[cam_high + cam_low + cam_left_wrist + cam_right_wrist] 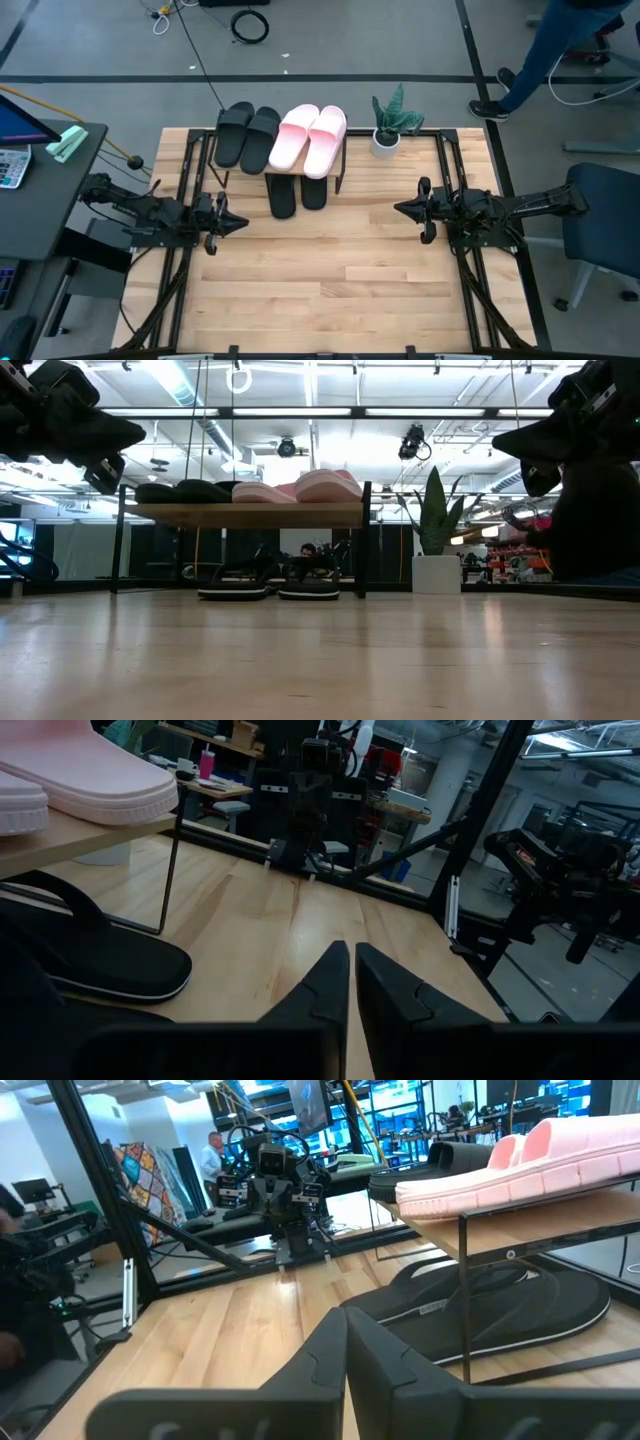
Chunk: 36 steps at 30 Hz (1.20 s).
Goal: Pick and place slides into the shelf
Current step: Return to Home Position
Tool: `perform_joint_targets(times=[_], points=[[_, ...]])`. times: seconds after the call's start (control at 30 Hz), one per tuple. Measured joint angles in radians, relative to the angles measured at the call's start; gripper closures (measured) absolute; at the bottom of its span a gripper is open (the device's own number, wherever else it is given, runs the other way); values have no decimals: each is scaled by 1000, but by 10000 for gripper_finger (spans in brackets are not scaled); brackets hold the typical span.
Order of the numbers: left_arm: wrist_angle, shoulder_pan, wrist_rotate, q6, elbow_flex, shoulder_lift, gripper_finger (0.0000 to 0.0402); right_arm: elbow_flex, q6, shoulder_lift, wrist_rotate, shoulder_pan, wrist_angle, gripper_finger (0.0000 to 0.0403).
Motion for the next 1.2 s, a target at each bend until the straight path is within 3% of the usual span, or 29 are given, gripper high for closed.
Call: perform_joint_targets(times=[1.2], points=[[0,0,0,0,0,0,367,0,0,0,0,0,0,389]])
